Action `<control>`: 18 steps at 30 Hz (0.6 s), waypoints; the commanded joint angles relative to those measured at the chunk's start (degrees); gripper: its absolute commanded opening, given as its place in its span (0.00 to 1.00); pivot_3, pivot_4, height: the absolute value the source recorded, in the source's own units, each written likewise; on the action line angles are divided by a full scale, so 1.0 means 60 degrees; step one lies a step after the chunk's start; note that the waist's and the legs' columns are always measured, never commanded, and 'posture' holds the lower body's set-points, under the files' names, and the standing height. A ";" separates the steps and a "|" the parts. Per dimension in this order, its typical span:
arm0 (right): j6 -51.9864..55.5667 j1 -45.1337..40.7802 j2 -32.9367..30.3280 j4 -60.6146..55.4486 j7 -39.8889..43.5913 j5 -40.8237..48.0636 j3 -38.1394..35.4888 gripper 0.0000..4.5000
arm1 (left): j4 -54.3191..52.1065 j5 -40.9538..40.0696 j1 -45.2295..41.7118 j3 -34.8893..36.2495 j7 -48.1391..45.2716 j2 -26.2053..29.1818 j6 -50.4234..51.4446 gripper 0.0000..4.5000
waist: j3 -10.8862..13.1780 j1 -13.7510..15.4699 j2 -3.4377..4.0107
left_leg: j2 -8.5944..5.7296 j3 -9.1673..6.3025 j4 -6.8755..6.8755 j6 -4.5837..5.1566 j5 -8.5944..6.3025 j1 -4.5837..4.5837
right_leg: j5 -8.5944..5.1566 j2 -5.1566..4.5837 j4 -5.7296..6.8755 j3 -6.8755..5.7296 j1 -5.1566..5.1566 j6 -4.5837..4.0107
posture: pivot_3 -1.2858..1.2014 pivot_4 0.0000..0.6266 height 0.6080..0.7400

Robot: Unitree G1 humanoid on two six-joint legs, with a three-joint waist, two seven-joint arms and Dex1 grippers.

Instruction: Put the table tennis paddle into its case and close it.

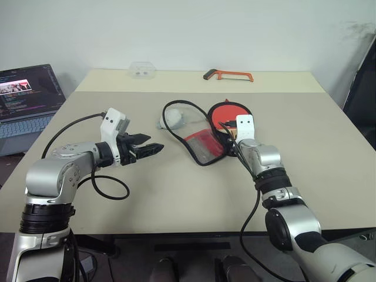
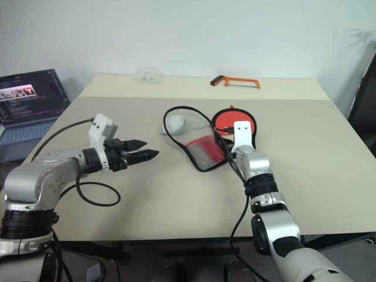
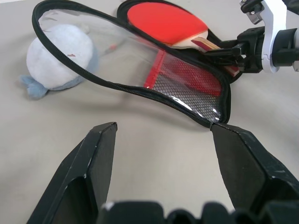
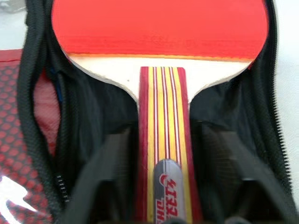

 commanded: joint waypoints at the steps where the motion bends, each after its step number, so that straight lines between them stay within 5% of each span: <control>1: -0.0202 -0.0278 -0.0073 -0.0094 0.0062 -0.0084 -0.0005 0.85 | -0.0261 -0.0092 -0.0146 0.0230 0.0005 0.0182 -0.0044 0.78 | 0.0000 -0.0004 0.0000 | 0.0001 -0.0001 0.0000 0.0000 0.0000 0.0000 | 0.0000 0.0001 0.0000 0.0000 0.0000 0.0000 | 0.52 0.24 1.00; 3: -0.0145 -0.0320 -0.0100 -0.0227 0.0142 -0.0046 -0.0032 0.99 | -0.0206 -0.0022 -0.0140 0.0153 -0.0028 0.0203 -0.0100 0.78 | 0.0000 -0.0004 0.0000 | 0.0003 -0.0002 0.0000 0.0000 0.0000 0.0001 | 0.0000 0.0003 0.0001 0.0000 0.0000 0.0000 | 0.52 0.24 1.00; 10: 0.1161 -0.0378 -0.0684 -0.2764 0.0814 0.0324 -0.0130 0.99 | 0.0592 0.1056 -0.0416 -0.0793 0.0212 0.0026 -0.0859 0.78 | 0.0000 0.0013 0.0001 | 0.0001 -0.0002 0.0000 0.0000 0.0000 0.0000 | 0.0000 0.0002 0.0001 0.0000 0.0000 0.0000 | 0.52 0.24 1.00; 18: 0.2410 0.0248 -0.2085 -0.5805 0.1942 0.1040 -0.0803 0.99 | 0.2696 0.2621 -0.1454 -0.2323 0.0729 -0.1251 -0.1996 0.78 | -0.0002 0.0239 -0.0003 | 0.0001 0.0002 0.0002 0.0000 0.0000 0.0001 | 0.0000 0.0003 -0.0001 -0.0001 0.0002 0.0001 | 0.52 0.24 1.00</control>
